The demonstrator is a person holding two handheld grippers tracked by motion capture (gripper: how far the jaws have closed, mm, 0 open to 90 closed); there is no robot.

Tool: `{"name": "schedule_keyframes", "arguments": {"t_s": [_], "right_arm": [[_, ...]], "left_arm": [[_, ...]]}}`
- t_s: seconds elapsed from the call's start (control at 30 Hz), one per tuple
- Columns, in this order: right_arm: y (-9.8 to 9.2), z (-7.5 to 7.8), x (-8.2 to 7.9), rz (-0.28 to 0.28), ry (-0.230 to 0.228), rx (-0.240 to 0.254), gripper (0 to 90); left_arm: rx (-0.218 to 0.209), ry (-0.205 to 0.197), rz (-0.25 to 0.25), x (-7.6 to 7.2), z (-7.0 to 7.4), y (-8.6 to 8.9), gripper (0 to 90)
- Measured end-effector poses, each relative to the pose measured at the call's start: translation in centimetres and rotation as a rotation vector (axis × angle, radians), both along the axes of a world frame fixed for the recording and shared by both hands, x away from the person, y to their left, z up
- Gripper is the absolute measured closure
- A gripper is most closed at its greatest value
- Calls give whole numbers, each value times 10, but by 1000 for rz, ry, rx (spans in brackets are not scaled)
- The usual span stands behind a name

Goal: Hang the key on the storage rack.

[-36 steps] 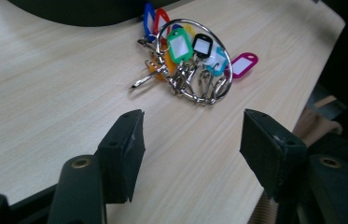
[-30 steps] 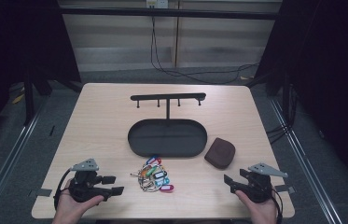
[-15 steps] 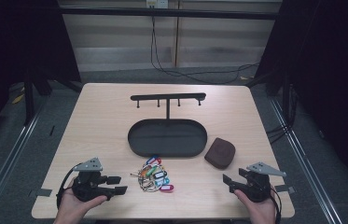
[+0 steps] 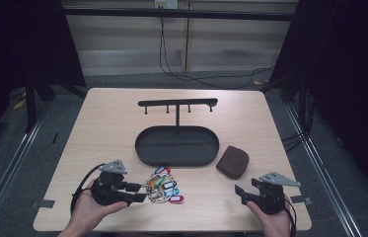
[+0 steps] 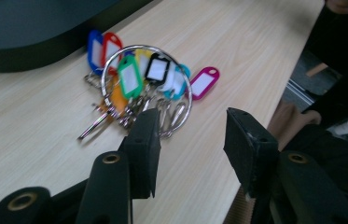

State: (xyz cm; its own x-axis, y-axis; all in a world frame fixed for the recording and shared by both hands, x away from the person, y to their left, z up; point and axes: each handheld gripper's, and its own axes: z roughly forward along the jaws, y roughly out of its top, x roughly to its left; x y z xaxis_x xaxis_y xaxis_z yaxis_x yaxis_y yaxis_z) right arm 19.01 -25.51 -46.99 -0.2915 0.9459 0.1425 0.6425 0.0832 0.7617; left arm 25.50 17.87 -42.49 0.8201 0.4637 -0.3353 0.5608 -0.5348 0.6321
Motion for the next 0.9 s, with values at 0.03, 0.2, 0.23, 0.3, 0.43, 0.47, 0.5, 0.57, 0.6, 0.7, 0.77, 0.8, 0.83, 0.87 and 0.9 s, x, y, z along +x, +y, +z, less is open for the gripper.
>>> {"name": "schedule_keyframes", "arguments": {"t_s": [0.03, 0.2, 0.23, 0.3, 0.43, 0.47, 0.5, 0.57, 0.6, 0.7, 0.77, 0.8, 0.83, 0.87, 0.9], "right_arm": [[0, 0, 0, -1, -2, -2, 314], [0, 0, 0, -2, 3, 3, 318], [0, -1, 1, -1, 6, 2, 318], [1, 0, 0, 1, 4, -3, 318], [1, 0, 0, 3, 4, -2, 318], [1, 0, 0, 3, 4, -2, 318], [1, 0, 0, 4, 3, -3, 318], [1, -1, 0, 7, 10, -6, 308], [2, -1, 1, 6, 12, -11, 298], [2, -1, 1, 7, 16, -14, 298], [2, -2, 1, 8, 17, -12, 299], [2, -2, 1, 8, 17, -12, 299], [2, -2, 1, 8, 17, -12, 299], [1, -2, 1, 8, 18, -12, 299], [1, -2, 1, 8, 18, -11, 299]], "left_arm": [[0, 0, -8, 1, 1, -3, 556], [22, -5, -40, 6, 4, -19, 526], [32, -12, -50, 7, 5, -21, 538], [58, -30, -62, 7, 8, -29, 575], [111, -42, -81, 9, 8, -43, 615], [121, -39, -86, 9, 9, -45, 615], [132, -35, -96, 10, 8, -49, 622], [138, -35, -92, 12, 8, -53, 646], [134, -26, -110, 14, 8, -55, 666], [146, -6, -111, 20, 7, -64, 698], [164, 2, -114, 23, 6, -69, 708], [170, 14, -115, 24, 5, -72, 709], [182, 22, -120, 25, 4, -74, 709], [195, 29, -128, 25, 1, -78, 709], [211, 34, -137, 25, -1, -80, 709]]}}
